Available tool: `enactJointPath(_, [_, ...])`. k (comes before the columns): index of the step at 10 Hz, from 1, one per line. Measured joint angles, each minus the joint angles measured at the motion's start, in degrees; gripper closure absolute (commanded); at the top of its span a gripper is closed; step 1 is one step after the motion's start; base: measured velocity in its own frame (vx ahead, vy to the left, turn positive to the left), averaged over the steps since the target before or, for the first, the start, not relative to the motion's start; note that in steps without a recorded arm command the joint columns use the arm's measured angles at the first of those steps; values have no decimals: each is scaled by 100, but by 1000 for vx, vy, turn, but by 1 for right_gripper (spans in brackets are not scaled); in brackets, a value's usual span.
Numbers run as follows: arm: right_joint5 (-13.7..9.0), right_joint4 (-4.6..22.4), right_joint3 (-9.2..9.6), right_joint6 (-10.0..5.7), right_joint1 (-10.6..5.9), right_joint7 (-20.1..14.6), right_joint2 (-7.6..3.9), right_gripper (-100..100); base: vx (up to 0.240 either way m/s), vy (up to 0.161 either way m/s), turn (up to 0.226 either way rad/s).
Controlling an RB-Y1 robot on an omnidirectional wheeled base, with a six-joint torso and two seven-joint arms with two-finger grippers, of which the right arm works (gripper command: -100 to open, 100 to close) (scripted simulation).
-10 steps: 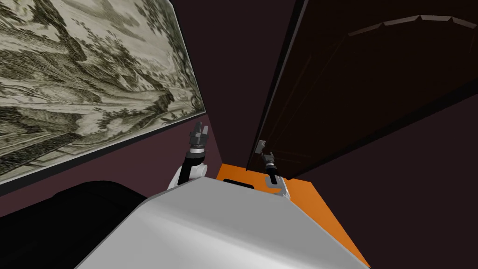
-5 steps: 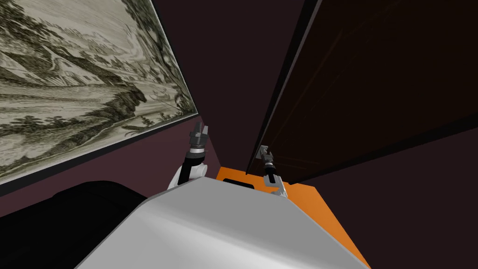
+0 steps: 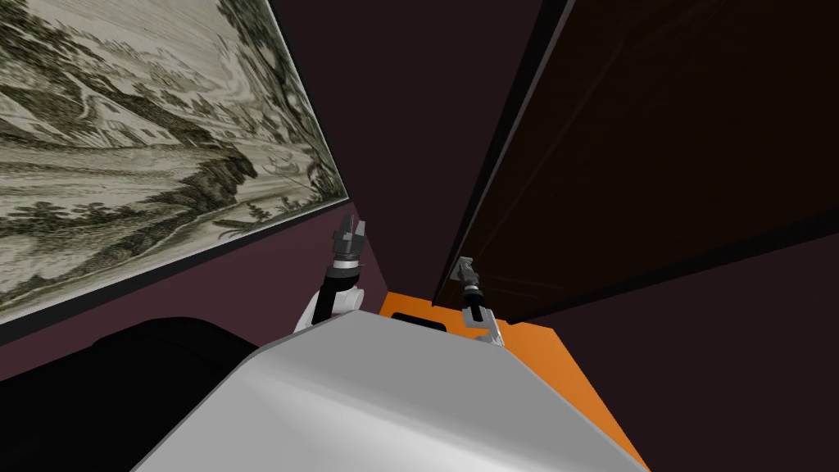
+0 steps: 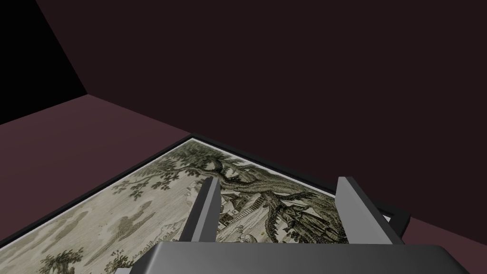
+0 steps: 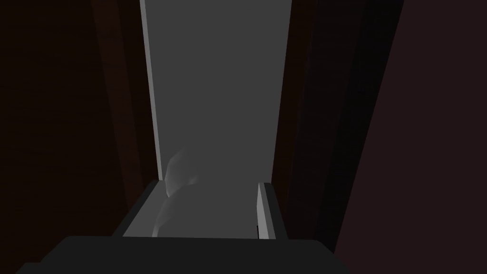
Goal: Pull the door open
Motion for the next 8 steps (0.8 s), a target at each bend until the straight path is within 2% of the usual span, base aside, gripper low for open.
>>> enactJointPath(3, [-53,8,13,2,0,-78,-22,100,-33,-2,20])
enactJointPath(8, [-373,-6,65,5,41,-643,-141,100,-76,-10,29])
